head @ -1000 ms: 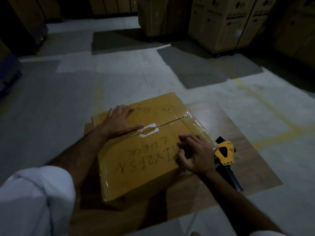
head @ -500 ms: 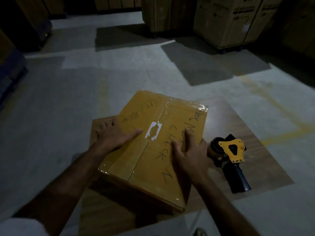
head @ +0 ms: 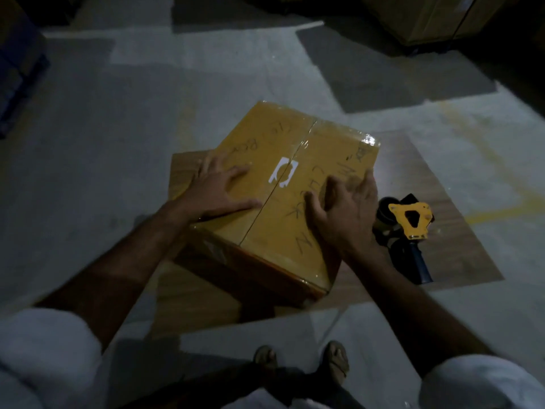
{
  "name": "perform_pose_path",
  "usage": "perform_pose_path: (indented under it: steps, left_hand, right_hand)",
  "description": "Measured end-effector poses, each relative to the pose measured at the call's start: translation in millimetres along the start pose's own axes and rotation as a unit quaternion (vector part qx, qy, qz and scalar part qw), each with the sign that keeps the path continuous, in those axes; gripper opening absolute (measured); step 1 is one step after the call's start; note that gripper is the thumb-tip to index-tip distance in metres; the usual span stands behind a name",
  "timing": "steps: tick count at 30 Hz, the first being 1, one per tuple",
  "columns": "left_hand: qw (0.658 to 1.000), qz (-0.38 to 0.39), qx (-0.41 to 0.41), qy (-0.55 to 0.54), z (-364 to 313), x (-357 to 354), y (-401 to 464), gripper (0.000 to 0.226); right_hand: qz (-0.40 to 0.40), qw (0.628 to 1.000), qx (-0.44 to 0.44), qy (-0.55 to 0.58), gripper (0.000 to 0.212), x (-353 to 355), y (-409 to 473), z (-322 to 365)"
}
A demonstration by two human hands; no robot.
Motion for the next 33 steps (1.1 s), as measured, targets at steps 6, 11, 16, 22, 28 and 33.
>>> perform_pose_path:
  steps: [6,11,16,22,28,33]
  left_hand:
    - [0.966,-0.051,-0.245,-0.065,-2.5,-28.0,-69.2,0.057]
    - [0.934,-0.179,-0.308,-0.02,-13.7,-31.4,-97.1,0.036]
    - [0.902,-0.237,-0.345,0.1,-18.7,-42.2,-114.6,0.039]
    - [0.91,-0.243,-0.323,0.092,-17.1,-41.9,-114.1,0.039]
    - [0.931,-0.227,-0.286,0.023,-14.9,-46.9,-116.4,0.03]
    - [0.94,-0.205,-0.274,-0.013,-14.2,-49.2,-118.6,0.025]
  right_hand:
    - [0.182,0.946,0.263,0.058,0.042,-24.1,-50.5,50.8]
    - [0.121,0.945,0.304,-0.021,0.059,-29.7,-78.4,61.3]
    - [0.008,0.947,0.317,-0.054,0.046,-33.2,-104.0,69.9]
    - [-0.024,0.937,0.347,-0.018,0.028,-31.3,-112.6,65.0]
    - [0.0,0.932,0.363,-0.008,0.022,-33.9,-113.4,63.8]
    - [0.007,0.922,0.388,-0.02,0.036,-30.2,-116.3,68.5]
Point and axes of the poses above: each hand's wrist, its own y-axis towards the middle knuckle, its own x-axis out of the back of the hand, z = x × y, the point moved 6 cm from there along y, towards the middle knuckle, and after that the axes turned 9 degrees about z, right-handed, at the moved point
